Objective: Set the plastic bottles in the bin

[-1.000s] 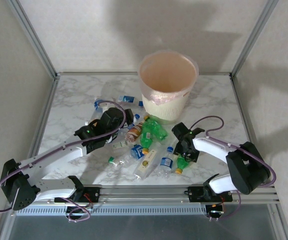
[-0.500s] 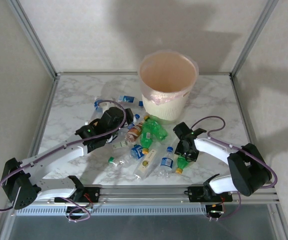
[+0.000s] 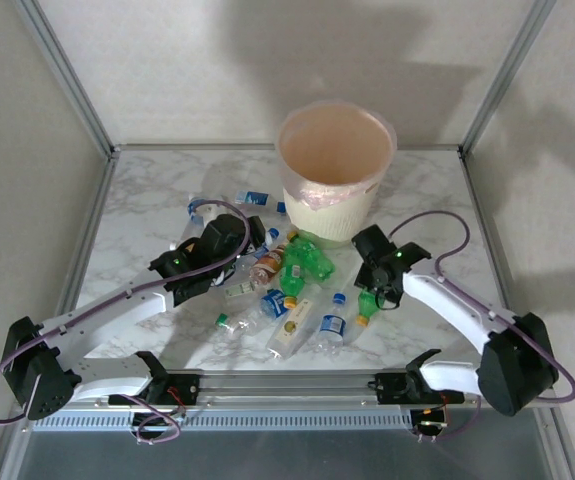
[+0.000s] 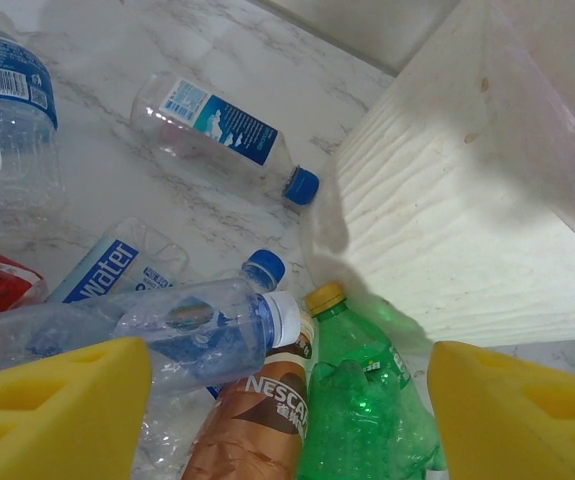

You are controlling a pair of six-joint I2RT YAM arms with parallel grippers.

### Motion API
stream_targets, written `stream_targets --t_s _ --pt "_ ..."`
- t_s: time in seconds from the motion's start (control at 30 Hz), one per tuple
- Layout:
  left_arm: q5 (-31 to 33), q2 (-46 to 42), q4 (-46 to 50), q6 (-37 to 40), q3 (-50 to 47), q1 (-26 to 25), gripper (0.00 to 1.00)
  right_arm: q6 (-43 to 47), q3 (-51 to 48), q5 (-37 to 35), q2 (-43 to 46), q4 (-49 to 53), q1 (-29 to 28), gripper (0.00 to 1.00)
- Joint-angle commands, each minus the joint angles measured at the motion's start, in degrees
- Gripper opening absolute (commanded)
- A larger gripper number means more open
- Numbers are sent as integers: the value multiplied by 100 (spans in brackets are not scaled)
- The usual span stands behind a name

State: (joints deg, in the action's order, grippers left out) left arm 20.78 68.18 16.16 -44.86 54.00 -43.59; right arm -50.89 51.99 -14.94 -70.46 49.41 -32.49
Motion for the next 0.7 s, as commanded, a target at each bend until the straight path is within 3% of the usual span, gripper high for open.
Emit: stream_targets --t_s 0.0,0.33,0.67 --pt "120 -75 37 -67 -74 86 73 303 904 -475 266 528 26 52" --pt "102 -95 64 -101 -74 165 72 925 3546 -720 -80 884 32 51" --pt "-47 -24 88 -67 -5 255 72 1506 6317 -758 -1595 902 83 52"
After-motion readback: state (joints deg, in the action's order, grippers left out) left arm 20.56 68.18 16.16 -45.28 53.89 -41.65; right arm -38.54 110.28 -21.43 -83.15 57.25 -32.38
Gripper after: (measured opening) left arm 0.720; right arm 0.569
